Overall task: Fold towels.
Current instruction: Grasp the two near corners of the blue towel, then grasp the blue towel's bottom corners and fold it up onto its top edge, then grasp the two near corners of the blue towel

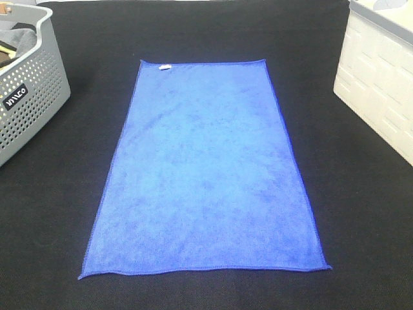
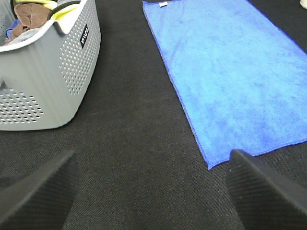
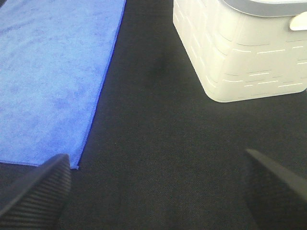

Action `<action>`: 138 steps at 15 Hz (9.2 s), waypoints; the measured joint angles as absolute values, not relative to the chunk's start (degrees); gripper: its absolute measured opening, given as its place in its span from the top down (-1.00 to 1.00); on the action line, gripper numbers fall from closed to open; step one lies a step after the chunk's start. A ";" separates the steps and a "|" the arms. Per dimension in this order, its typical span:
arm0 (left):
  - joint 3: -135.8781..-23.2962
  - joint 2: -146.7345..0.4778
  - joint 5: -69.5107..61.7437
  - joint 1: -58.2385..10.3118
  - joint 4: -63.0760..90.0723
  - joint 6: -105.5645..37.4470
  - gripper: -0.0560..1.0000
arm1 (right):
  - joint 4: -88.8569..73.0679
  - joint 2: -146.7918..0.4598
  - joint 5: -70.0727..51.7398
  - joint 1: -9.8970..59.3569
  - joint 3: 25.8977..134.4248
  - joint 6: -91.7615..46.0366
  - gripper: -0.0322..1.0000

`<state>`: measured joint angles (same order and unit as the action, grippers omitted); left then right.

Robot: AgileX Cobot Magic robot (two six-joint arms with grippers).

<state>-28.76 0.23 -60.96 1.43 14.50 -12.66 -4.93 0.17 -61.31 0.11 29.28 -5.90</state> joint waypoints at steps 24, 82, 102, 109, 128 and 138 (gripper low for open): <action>-28.76 0.23 -60.96 1.43 14.50 -12.66 -0.62 | -4.93 0.17 -61.31 0.11 29.28 -5.90 -0.79; -37.13 -112.59 -33.92 -10.60 92.02 -66.58 0.88 | -70.87 -106.05 -24.18 11.40 35.81 -52.14 0.92; -24.41 -86.06 -34.61 -10.66 62.22 -37.07 0.89 | -48.19 -86.86 -33.29 11.46 26.93 -26.87 0.94; -45.95 -97.98 -32.60 -10.49 54.66 -28.65 0.89 | -43.26 -99.12 -35.07 11.46 53.97 -25.04 0.94; -116.20 -145.19 -23.72 -7.96 50.19 -24.12 0.89 | -27.04 -146.85 -31.23 8.54 123.19 -13.98 0.90; -116.71 -143.76 -39.36 -4.93 48.01 -23.20 -0.46 | -24.01 -141.92 -47.04 8.54 123.30 -14.32 -0.63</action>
<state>-116.71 -143.76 -39.36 -4.93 48.01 -23.20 -24.01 -141.92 -47.04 8.54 123.30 -14.32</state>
